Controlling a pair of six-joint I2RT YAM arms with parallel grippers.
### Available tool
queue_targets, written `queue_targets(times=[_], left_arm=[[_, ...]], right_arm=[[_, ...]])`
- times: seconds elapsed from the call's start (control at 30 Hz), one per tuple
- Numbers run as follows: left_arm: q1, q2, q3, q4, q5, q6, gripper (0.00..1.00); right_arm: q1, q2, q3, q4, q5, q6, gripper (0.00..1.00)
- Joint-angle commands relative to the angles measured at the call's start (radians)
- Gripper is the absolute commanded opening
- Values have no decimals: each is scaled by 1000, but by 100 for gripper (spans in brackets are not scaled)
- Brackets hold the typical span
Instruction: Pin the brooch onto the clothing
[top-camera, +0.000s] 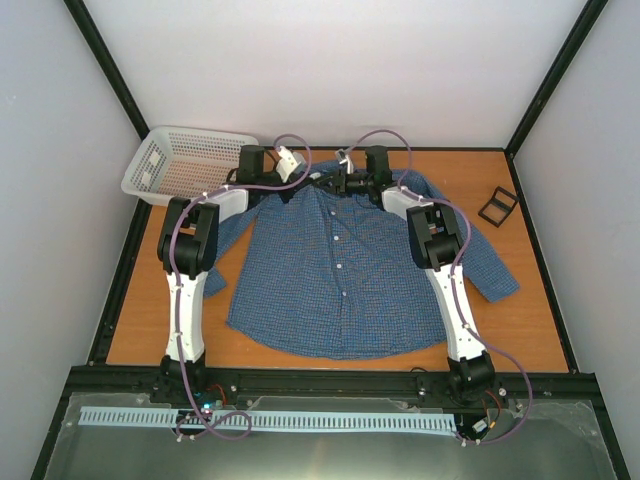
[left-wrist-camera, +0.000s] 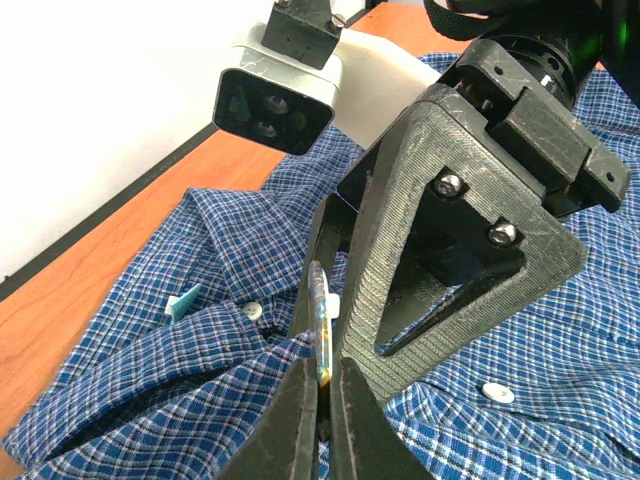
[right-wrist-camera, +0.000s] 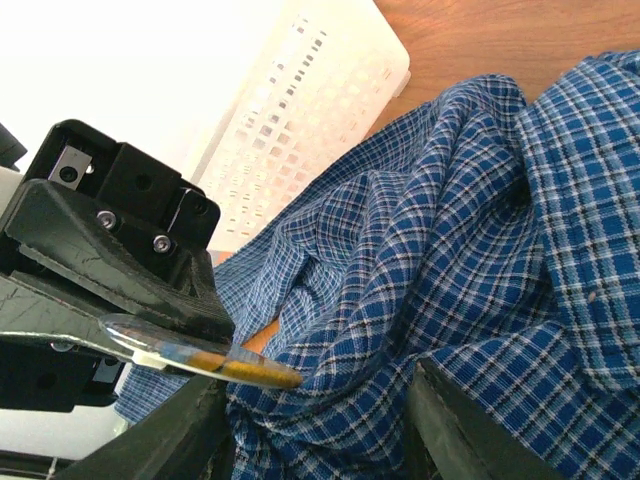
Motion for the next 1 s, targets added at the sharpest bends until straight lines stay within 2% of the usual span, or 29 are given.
queue_targets(times=[0.0, 0.13, 0.27, 0.33, 0.63, 0.83, 0.97], left_arm=[[-31, 11, 18, -79, 96, 49, 1], [-34, 7, 12, -72, 85, 46, 1], [-25, -16, -35, 9, 63, 2, 1], [-23, -22, -45, 26, 44, -6, 1], [-12, -32, -61, 61, -9, -18, 1], [-9, -39, -69, 56, -37, -1, 1], [-10, -67, -106, 79, -111, 30, 1]], right_arm=[[-14, 7, 27, 53, 122, 98, 44], [-21, -2, 0, 67, 125, 122, 45], [-37, -38, -121, 192, 161, 189, 50], [-37, -55, -156, 224, 168, 190, 54], [-38, -115, -263, 264, 172, 143, 61], [-44, -183, -347, 238, 163, 74, 66], [-57, -269, -394, 59, 219, -81, 68]])
